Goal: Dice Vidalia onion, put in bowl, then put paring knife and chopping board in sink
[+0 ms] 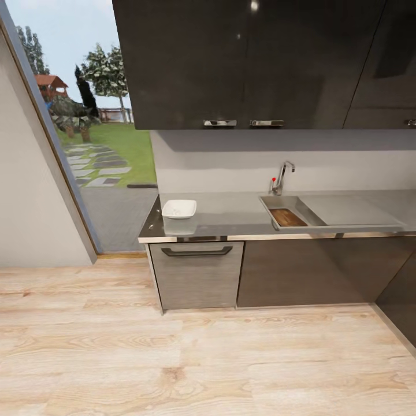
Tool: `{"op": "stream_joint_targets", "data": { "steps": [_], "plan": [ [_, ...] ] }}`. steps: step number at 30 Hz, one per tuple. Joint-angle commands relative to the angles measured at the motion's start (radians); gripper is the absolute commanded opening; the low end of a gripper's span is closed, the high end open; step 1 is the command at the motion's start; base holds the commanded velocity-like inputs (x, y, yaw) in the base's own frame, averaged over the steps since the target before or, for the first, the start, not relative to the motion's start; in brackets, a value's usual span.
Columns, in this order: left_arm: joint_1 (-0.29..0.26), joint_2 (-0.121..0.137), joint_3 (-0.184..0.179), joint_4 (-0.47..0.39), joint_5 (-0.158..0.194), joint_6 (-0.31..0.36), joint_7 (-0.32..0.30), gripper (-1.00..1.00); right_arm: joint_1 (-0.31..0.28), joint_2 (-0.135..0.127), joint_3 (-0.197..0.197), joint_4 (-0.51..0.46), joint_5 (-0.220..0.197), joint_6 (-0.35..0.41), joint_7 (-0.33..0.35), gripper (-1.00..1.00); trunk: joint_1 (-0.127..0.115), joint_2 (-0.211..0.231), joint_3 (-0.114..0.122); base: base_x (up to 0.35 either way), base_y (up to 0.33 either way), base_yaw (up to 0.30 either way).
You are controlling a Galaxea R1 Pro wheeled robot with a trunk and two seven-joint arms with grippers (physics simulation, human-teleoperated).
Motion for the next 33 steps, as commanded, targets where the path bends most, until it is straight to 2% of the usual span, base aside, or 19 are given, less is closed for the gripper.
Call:
{"op": "stream_joint_targets", "data": {
  "steps": [1,3,4,7,10,17,20,21,25,28,33],
  "plan": [
    [-0.001,-0.004,0.006,0.003,0.003,0.008,-0.003,1.0,0.0,0.0,0.008,-0.001,-0.01,0.0,0.001,1.0,0.001,-0.002,-0.002,0.0,0.0,0.0],
    [-0.001,-0.02,0.005,0.003,0.003,0.041,0.027,1.0,0.0,-0.001,0.009,-0.001,-0.011,-0.002,0.003,1.0,0.001,-0.002,-0.002,0.0,0.0,0.0],
    [0.0,-0.039,0.005,0.003,0.003,0.067,0.094,1.0,0.0,-0.001,0.009,-0.001,-0.011,-0.003,0.007,1.0,0.001,-0.002,-0.002,0.0,0.0,0.0],
    [0.004,-0.09,0.006,0.002,0.003,0.089,0.28,1.0,0.0,0.001,0.011,-0.002,-0.01,-0.006,0.004,1.0,0.001,-0.002,-0.002,0.0,0.0,0.0],
    [0.005,-0.104,0.007,0.001,0.002,0.091,0.345,1.0,0.0,0.001,0.011,-0.005,-0.011,-0.007,0.002,1.0,0.001,-0.002,-0.002,0.0,0.0,0.0],
    [0.005,-0.104,0.008,-0.003,0.002,0.089,0.364,1.0,0.0,0.006,0.009,-0.021,-0.013,-0.019,0.003,1.0,0.001,-0.002,-0.002,0.0,0.0,0.0],
    [0.006,-0.119,0.012,-0.006,0.002,0.082,0.361,1.0,0.0,0.028,0.009,-0.044,-0.014,-0.067,0.003,1.0,0.001,-0.002,-0.002,0.0,0.0,0.0],
    [0.007,-0.127,0.012,-0.007,0.002,0.081,0.361,1.0,0.0,0.043,0.009,-0.048,-0.014,-0.103,0.003,1.0,0.001,-0.002,-0.002,0.0,0.0,0.0],
    [0.007,-0.134,0.013,-0.008,0.001,0.079,0.36,1.0,0.0,0.072,0.009,-0.052,-0.014,-0.206,0.003,1.0,0.001,-0.002,-0.002,0.0,0.0,0.0],
    [0.007,-0.133,0.013,-0.009,-0.001,0.079,0.359,1.0,0.0,0.079,0.009,-0.053,-0.014,-0.252,0.003,1.0,0.001,-0.002,-0.002,0.0,0.0,0.0],
    [0.007,-0.133,0.011,-0.01,-0.001,0.078,0.359,1.0,0.0,0.08,0.008,-0.052,-0.013,-0.264,0.003,1.0,0.001,-0.002,-0.002,0.0,0.0,0.0]
  ]
}}
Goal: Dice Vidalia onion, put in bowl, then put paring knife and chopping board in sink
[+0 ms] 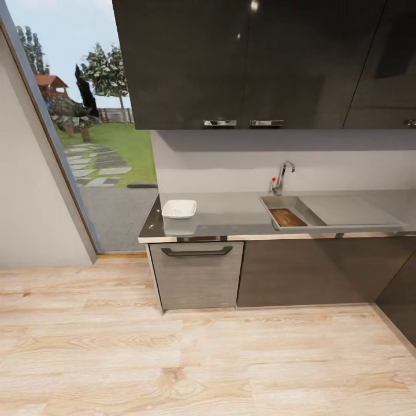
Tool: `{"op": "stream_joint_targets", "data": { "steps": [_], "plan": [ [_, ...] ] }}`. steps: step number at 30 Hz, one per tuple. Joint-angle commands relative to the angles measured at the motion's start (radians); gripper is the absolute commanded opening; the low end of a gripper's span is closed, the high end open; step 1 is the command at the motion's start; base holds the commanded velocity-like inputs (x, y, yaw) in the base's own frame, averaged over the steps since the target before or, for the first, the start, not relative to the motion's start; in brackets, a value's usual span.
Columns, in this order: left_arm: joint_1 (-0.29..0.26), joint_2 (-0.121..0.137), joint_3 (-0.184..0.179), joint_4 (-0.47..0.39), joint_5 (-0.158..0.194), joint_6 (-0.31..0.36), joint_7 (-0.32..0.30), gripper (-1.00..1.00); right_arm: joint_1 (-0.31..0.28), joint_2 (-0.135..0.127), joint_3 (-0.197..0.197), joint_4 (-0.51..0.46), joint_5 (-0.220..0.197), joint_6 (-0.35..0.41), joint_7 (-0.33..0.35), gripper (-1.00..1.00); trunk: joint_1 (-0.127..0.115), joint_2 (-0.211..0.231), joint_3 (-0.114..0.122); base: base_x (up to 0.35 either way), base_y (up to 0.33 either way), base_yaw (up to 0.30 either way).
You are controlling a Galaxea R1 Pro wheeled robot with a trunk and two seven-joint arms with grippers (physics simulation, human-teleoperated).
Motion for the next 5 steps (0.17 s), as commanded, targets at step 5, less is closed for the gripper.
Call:
{"op": "stream_joint_targets", "data": {
  "steps": [5],
  "plan": [
    [-0.001,0.001,0.004,0.001,0.002,0.0,0.003,1.0,-0.001,0.0,0.009,0.0,-0.011,-0.004,0.001,1.0,0.001,-0.002,-0.002,0.0,0.0,0.0]
  ]
}}
